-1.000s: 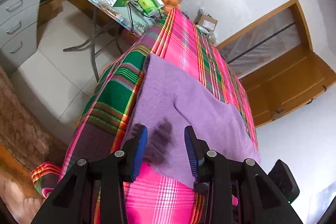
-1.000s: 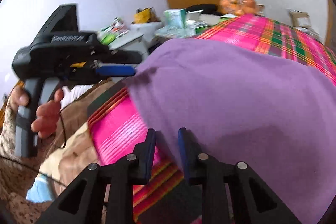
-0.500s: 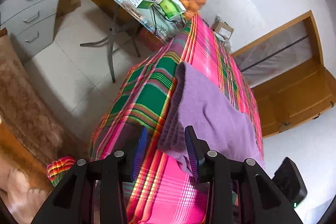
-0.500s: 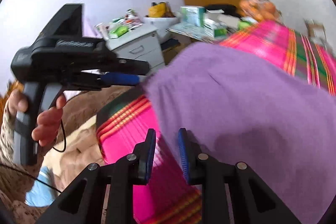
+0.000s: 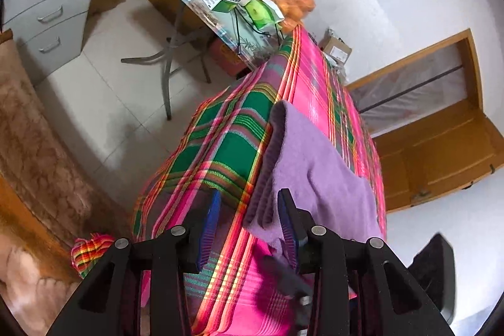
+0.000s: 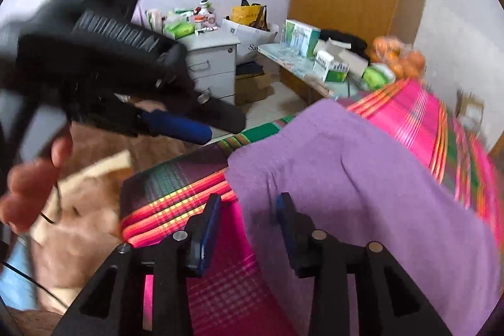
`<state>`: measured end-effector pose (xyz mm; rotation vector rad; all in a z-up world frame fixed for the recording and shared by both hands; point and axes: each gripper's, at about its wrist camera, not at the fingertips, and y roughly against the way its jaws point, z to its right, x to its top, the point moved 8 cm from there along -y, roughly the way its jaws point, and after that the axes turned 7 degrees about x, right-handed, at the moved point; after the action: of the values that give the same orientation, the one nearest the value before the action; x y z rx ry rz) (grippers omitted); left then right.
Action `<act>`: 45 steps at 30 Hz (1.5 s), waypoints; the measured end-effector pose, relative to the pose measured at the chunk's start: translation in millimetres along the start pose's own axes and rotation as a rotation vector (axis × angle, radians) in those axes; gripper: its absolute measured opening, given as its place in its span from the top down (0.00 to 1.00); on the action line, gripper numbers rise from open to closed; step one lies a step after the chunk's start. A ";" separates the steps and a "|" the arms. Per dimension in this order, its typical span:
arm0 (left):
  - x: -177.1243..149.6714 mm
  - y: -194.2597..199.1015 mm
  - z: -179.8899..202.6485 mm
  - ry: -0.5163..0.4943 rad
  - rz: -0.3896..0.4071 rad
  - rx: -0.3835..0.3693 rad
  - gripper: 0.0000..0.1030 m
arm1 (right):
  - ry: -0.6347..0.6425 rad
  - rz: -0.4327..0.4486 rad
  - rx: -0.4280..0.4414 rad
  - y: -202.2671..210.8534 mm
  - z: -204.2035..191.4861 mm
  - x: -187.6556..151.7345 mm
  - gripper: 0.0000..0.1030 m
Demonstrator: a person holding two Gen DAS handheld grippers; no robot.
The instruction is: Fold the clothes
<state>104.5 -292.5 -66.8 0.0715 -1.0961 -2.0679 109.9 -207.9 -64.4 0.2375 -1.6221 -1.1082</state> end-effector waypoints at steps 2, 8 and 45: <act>2.0 -1.2 -1.2 0.013 -0.011 -0.008 0.56 | 0.037 -0.005 -0.044 -4.4 -2.5 1.4 0.64; 5.9 -7.7 1.3 0.030 -0.063 -0.028 0.53 | 0.019 -0.005 -0.078 -6.9 3.0 3.8 0.73; 23.0 -48.0 40.9 0.081 -0.257 -0.140 0.43 | 0.038 0.021 -0.130 -4.9 -4.6 -0.8 0.69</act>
<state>43.7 -264.2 -69.3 0.2357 -0.9291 -2.3429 112.3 -212.5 -68.8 0.1547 -1.5088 -1.1812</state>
